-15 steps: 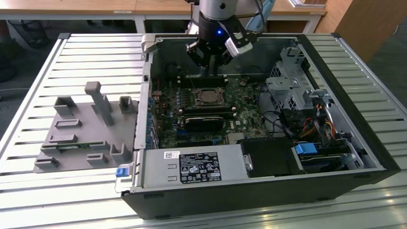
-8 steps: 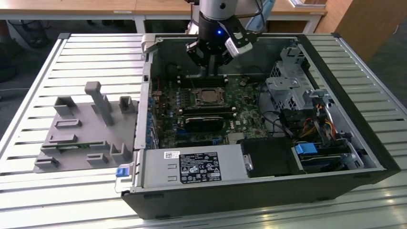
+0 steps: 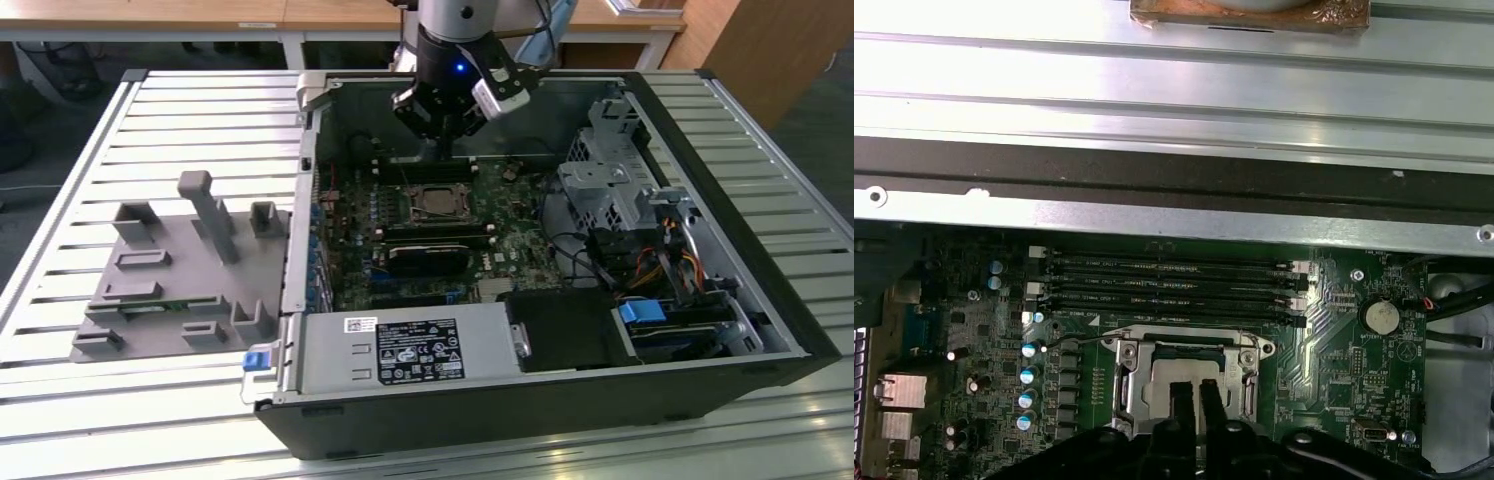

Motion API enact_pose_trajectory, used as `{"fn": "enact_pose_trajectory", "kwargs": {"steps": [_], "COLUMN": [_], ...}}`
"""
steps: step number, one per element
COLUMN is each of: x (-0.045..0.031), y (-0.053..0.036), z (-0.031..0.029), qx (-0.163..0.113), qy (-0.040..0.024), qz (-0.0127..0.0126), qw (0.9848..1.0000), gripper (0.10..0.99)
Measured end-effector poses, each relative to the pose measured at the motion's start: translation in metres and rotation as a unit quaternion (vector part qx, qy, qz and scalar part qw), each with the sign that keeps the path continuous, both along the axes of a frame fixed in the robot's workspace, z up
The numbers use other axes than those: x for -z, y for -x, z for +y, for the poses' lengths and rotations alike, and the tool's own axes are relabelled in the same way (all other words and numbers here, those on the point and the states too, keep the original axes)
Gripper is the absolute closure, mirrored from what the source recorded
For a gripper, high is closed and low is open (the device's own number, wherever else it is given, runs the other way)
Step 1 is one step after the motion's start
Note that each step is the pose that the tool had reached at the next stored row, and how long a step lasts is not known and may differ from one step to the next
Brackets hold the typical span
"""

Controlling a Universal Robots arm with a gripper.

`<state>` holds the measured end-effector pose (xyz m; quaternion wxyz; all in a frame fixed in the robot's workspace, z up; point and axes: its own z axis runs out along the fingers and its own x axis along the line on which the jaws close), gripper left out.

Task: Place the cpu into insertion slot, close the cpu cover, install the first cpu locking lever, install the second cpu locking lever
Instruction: 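Install the first cpu locking lever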

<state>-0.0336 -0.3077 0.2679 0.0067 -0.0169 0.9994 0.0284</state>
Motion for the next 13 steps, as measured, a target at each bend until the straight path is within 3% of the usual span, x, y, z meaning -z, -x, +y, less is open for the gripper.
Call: {"fn": "enact_pose_trajectory", "kwargs": {"steps": [3,8,13], "x": [0.0,0.0001,0.0002], "y": [0.0,0.0007,0.0126], "z": [0.0,0.0,0.0], "qx": [0.0,0.0,0.0], "qy": [0.0,-0.0001,-0.0001], "qz": [0.0,-0.0001,-0.0003], "qw": [1.0,1.0,1.0], "gripper": [0.98,0.98,0.98]}}
